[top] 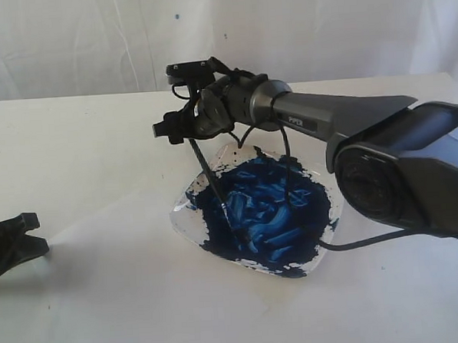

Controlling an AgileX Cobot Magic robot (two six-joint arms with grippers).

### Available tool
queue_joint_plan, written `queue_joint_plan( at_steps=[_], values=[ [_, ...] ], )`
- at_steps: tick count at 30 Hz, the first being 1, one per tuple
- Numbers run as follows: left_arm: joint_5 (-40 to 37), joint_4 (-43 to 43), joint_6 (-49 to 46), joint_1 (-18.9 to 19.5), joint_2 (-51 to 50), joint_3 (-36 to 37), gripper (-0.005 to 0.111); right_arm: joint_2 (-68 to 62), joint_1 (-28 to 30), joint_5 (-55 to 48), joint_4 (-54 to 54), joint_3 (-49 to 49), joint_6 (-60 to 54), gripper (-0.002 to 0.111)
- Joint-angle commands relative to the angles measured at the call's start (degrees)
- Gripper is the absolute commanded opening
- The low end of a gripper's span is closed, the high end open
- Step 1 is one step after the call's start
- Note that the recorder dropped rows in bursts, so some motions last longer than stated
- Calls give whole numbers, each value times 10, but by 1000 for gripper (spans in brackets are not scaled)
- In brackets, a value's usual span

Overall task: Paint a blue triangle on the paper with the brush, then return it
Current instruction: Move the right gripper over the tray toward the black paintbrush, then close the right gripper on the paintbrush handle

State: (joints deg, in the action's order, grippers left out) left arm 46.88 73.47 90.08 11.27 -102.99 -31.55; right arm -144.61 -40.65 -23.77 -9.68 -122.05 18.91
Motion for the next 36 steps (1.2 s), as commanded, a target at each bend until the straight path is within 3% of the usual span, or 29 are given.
queue_joint_plan(
  at_steps=[1,13,25,32,36],
  values=[
    [-64,2,-4,0,-5,1,0,-7,1,-14,24,-32,-44,66],
    [-64,2,-4,0,-5,1,0,-10,2,-53,27,-40,-58,58],
    [-64,2,-4,0,-5,1,0,-28,2,-34,59,-40,-72,58],
    [-64,2,-4,0,-5,1,0,-38,2,-20,65,-41,-72,46],
    [-64,2,-4,0,-5,1,0,-38,2,-12,65,-41,-73,46]
  ],
)
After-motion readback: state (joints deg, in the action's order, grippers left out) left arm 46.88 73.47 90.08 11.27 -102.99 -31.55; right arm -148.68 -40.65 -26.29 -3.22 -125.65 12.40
